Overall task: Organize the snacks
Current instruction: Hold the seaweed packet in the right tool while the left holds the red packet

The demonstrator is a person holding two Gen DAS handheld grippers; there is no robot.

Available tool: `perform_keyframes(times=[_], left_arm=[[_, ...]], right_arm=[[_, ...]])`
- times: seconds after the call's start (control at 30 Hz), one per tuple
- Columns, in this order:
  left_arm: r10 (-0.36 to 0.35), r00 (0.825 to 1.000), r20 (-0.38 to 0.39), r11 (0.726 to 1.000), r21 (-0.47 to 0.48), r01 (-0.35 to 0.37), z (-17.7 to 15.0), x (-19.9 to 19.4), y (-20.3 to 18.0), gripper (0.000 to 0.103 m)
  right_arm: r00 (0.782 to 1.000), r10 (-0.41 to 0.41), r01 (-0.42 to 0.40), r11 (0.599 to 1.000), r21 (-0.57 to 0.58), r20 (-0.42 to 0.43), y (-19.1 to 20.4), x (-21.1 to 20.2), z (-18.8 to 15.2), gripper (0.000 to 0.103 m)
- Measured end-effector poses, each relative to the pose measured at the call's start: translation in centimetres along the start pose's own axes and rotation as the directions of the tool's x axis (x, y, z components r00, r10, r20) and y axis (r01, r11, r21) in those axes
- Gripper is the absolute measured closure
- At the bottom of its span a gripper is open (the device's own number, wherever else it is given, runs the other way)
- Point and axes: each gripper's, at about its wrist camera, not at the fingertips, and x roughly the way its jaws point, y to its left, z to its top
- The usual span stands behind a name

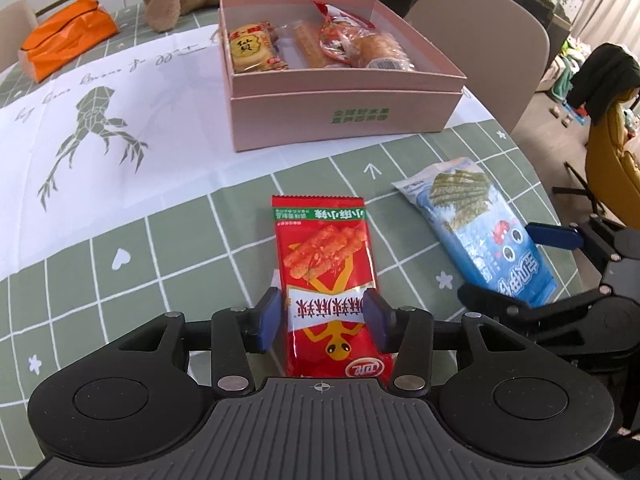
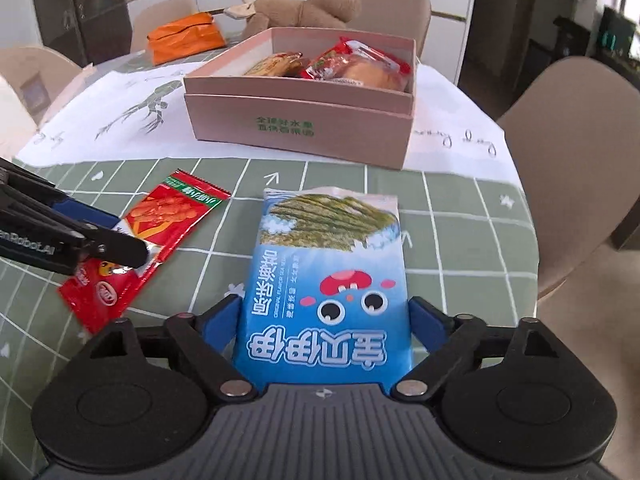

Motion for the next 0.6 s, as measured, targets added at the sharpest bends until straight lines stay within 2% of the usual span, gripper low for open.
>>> perform_keyframes(times=[0.07,0.27,0.43,0.6], left_arm=[[0.004,1.000,0.002,1.000,0.008,-0.004,0.3,0.2,-0.3,0.050],[-0.006,1.000,0.011,1.000,0.010,0.005,0.8,0.6,-1.0,0.050],[-0.025,0.997,0.069,0.999,-0.044,0.028,1.0,-0.8,-0.5,0.052],[-0.016,0.999,0.033,0.998,0.055,0.014,1.0,0.0,-2.1,0.052]], right_arm=[[1.000,-0.009,0.008,1.000,0.017,0.008,-0.1,-0.2,-0.4,0.004],[0.998,-0.025,0.023,0.999,0.028,0.056,0.2,-0.2,-0.9,0.000],[0.991,-0.034,0.029,0.999,0.036,0.129,0.4,-0.5,-2.1,0.000],[0.991,-0.035,0.030,0.999,0.036,0.129,0.4,-0.5,-2.1,0.000]])
